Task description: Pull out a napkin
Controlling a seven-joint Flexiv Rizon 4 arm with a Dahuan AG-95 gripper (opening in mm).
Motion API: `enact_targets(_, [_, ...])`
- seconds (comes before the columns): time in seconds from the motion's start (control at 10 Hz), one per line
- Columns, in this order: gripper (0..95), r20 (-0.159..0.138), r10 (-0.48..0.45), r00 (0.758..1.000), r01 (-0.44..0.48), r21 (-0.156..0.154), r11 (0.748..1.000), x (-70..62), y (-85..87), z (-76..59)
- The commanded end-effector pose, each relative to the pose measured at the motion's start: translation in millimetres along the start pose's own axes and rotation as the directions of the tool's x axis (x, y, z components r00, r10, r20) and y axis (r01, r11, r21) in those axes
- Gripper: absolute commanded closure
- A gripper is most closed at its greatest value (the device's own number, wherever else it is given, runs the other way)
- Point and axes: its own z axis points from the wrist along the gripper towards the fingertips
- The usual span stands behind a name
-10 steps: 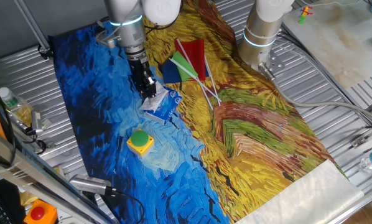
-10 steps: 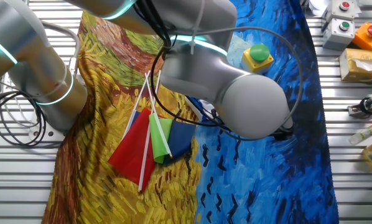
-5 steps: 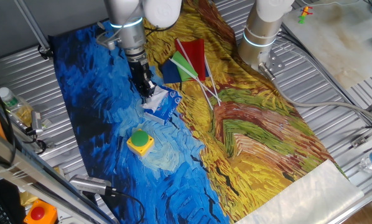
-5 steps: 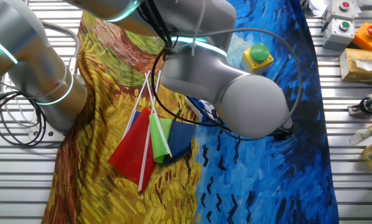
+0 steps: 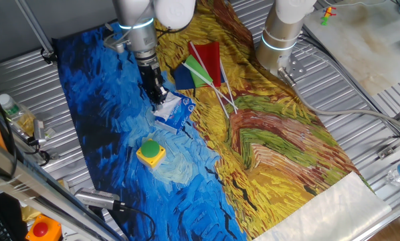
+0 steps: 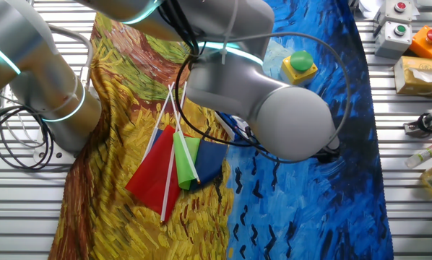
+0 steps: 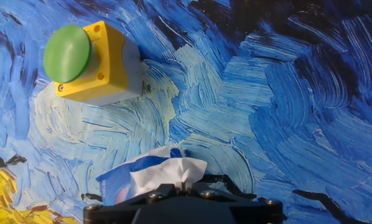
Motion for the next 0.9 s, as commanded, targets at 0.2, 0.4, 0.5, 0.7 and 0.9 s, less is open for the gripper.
enact_targets(0.2, [95.0, -0.018, -0.006, 1.000, 0.007, 0.061, 0.998, 0.8, 2.0, -3.4])
enact_targets(0.4, [95.0, -0.021, -0.009, 1.000, 0.011, 0.077, 0.997, 0.8, 2.1, -3.7])
enact_targets(0.5, [95.0, -0.023, -0.011, 1.000, 0.013, 0.081, 0.997, 0.8, 2.1, -3.7])
enact_targets(0.7, [95.0, -0.026, -0.021, 0.999, 0.024, 0.090, 0.996, 0.8, 2.2, -3.9])
enact_targets(0.9, [95.0, -0.033, -0.025, 0.999, 0.029, 0.110, 0.994, 0.5, 2.9, -4.9])
